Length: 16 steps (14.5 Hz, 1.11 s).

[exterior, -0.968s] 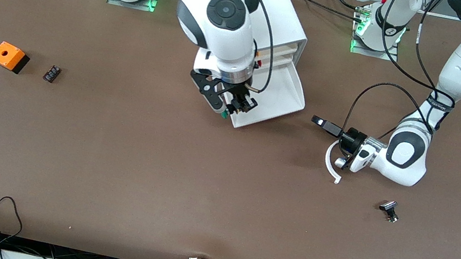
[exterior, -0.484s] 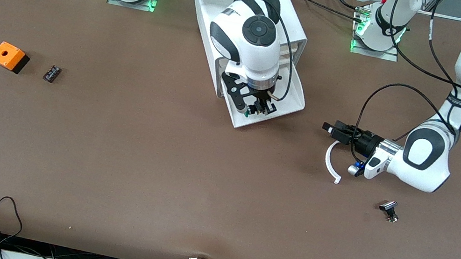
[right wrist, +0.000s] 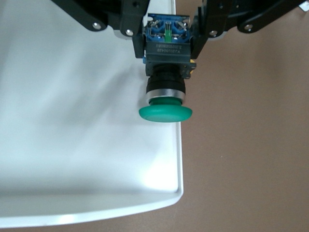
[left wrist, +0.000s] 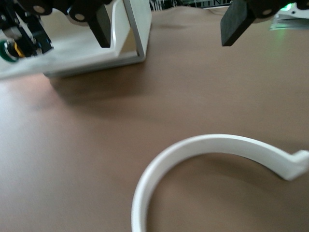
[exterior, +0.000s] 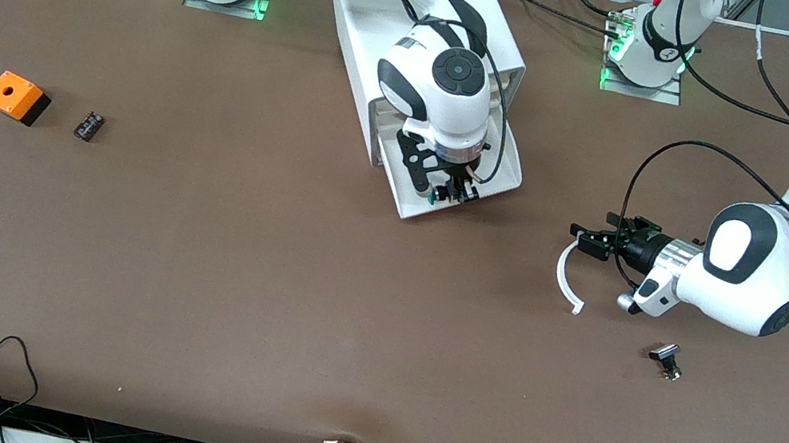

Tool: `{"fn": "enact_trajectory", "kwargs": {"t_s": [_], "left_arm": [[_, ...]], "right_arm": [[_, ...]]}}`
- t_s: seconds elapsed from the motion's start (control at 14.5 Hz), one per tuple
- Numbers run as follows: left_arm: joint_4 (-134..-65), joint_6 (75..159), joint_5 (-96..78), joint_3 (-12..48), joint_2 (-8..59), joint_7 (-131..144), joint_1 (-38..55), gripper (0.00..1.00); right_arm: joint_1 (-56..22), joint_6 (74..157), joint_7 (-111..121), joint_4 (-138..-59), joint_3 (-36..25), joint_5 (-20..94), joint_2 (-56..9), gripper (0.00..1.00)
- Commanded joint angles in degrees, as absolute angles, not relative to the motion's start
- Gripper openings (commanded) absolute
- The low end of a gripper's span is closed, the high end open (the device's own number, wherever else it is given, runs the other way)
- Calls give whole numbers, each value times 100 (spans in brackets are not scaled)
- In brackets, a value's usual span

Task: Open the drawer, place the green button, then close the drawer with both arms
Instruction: 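Lower the green button into the drawer and open the right gripper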

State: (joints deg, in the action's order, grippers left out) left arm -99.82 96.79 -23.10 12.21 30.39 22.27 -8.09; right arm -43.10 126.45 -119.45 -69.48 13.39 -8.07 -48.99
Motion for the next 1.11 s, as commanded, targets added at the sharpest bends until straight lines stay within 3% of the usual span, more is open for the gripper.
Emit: {"fn": "enact_trajectory", "kwargs": {"t_s": [0.0, 0.28, 0.35, 0.41, 0.48, 0.55, 1.04], "left_arm": [[-9651, 9887, -1462, 1213, 2962, 3197, -458, 100], [-9598, 10431, -651, 1213, 2892, 3568, -290, 100], [-9572, 10467, -650, 1213, 2883, 3568, -290, 100], [-9510, 10468, -650, 1195, 2865, 3568, -290, 100], [-9492, 10459, -650, 1187, 2857, 3577, -299, 100], [-9492, 10459, -650, 1187, 2865, 3577, -299, 100], [-9475, 10476, -642, 1230, 2865, 3822, -203, 100]], "right_arm": [[-4430, 12708, -12286, -6706, 1283, -914, -5089, 0], [-4474, 12814, -12410, -6732, 1274, -905, -5177, 3], [-4474, 12814, -12410, -6732, 1274, -905, -5177, 16], [-4474, 12806, -12410, -6732, 1274, -905, -5168, 43], [-4474, 12797, -12410, -6724, 1266, -905, -5151, 77], [-4474, 12771, -12401, -6706, 1248, -905, -5124, 99], [-4333, 11885, -11937, -6162, 993, -905, -4755, 99]]}}
